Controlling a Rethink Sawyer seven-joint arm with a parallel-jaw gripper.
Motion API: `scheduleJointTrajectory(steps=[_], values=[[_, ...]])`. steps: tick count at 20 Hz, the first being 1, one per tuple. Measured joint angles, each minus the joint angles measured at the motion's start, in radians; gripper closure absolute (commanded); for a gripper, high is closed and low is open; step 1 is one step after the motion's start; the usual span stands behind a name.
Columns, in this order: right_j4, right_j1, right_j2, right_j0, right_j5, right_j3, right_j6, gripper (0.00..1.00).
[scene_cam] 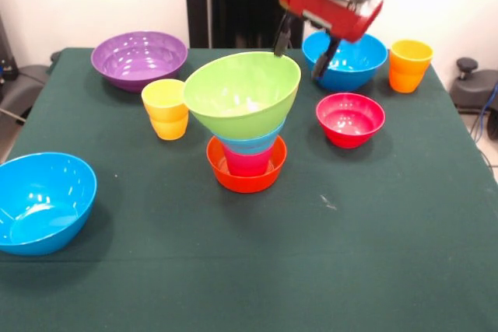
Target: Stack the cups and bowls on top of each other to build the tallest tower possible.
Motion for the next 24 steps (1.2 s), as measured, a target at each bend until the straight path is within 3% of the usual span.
scheduleJointTrajectory(steps=[8, 24], values=[[0.000, -0.076, -0.001, 0.000, 0.080, -0.074, 0.000, 0.00], [0.002, -0.177, -0.001, -0.010, 0.046, -0.069, 0.000, 0.00]])
